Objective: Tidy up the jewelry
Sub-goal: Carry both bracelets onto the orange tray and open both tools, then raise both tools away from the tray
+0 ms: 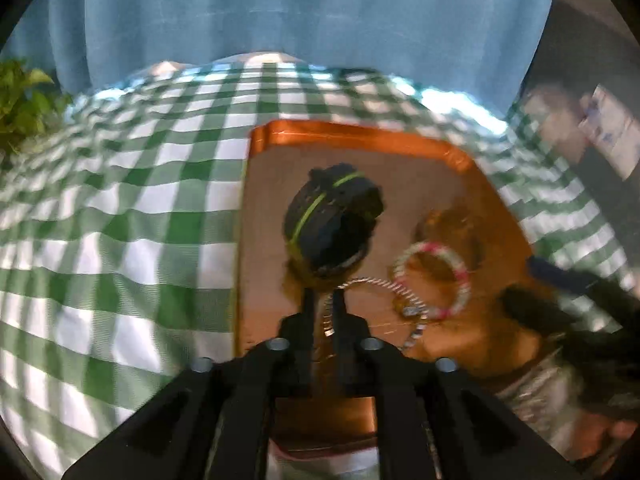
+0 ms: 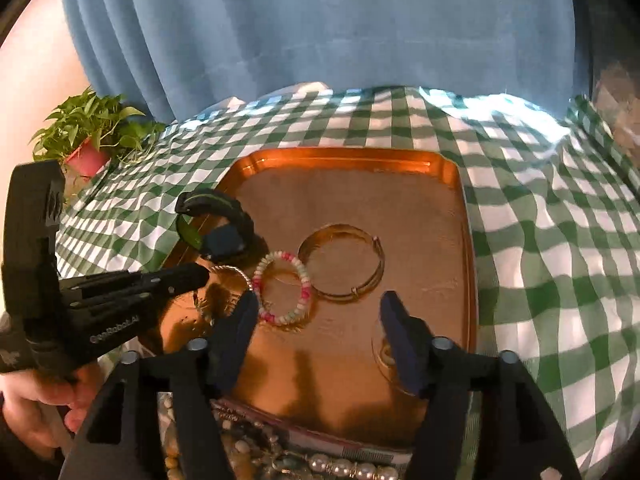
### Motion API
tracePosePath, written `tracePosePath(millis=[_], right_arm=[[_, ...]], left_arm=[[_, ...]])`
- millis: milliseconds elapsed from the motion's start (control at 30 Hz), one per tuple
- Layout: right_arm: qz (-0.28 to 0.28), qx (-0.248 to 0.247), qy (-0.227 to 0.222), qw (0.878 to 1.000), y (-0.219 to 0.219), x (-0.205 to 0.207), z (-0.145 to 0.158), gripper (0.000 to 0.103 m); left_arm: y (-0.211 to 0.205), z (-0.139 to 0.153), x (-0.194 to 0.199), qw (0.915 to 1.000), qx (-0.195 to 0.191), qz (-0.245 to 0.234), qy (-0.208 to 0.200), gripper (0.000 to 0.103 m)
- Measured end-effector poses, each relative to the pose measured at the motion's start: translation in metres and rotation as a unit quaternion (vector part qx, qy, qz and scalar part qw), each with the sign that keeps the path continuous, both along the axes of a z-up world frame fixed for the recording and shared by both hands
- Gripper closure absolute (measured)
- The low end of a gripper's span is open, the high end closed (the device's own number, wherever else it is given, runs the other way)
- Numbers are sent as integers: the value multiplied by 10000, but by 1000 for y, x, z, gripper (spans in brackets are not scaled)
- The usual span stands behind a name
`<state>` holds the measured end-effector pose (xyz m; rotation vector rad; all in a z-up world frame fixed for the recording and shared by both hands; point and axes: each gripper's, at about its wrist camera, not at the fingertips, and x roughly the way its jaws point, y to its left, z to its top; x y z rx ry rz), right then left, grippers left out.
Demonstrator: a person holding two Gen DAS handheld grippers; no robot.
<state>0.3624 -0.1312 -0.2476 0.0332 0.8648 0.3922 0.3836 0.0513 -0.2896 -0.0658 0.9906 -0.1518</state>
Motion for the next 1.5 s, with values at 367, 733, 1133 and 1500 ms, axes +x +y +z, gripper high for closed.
tracePosePath(millis=[367,733,1133,1500], right_arm=[[-374,39,-180,9991,-14,-26,18,37],[-718,-36,-907,9933,-13,-131,67,26],[-682,-62,-889,9937,-23,-232,108,10],[-381,1,-1382,9897,-16,-239,106,7]], left_arm=[[-25,4,-33,9992,-216,-114,-317,19],[-29,56,-115,9990,-79,172,-393,18],[-16,149,-243,9924,-112,552,-1095,14],[-13,136,-249,9868,245,675,-1448,11]])
